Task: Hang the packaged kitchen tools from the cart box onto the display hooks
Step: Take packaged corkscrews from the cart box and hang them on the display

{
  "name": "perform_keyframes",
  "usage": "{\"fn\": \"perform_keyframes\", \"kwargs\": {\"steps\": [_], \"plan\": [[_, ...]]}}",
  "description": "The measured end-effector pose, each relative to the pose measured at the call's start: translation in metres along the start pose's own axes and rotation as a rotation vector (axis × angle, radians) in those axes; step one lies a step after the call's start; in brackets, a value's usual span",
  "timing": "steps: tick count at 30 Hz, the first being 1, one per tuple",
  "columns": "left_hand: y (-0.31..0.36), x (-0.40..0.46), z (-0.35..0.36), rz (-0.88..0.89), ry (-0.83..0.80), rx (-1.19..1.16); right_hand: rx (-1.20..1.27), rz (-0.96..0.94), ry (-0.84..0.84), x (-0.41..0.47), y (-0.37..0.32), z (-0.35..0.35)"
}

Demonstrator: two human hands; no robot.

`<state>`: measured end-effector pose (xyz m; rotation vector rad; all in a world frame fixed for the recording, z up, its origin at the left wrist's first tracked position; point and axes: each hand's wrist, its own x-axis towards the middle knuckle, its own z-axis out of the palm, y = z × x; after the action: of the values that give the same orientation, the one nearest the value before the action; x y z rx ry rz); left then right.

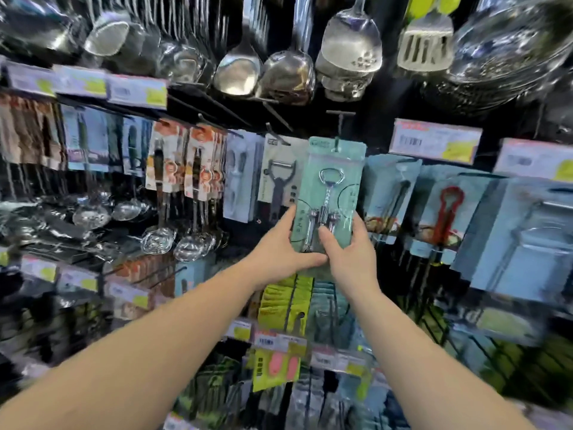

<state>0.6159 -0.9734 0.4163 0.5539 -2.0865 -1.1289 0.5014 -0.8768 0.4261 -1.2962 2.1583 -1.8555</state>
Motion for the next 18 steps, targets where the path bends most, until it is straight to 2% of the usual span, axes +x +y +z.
{"fn": "perform_keyframes", "kwargs": {"steps": [3, 7, 9, 15, 18], "plan": [[0.006, 0.008, -0.003, -0.049, 0.011, 0.057, -0.057, 0.087, 0.020, 0.012, -0.004, 0.007], [0.009, 0.017, -0.002, -0.058, 0.055, 0.237, -0.254, 0.249, 0.003, 0.031, -0.011, 0.011], [0.006, 0.014, 0.000, -0.047, 0.044, 0.258, -0.282, 0.272, 0.029, 0.033, -0.010, 0.013], [-0.009, 0.011, -0.006, -0.036, 0.011, 0.327, -0.277, 0.087, 0.198, 0.017, 0.004, 0.027], [-0.012, 0.012, -0.011, -0.037, 0.003, 0.348, -0.360, 0.005, 0.125, 0.015, 0.005, 0.035]]}}
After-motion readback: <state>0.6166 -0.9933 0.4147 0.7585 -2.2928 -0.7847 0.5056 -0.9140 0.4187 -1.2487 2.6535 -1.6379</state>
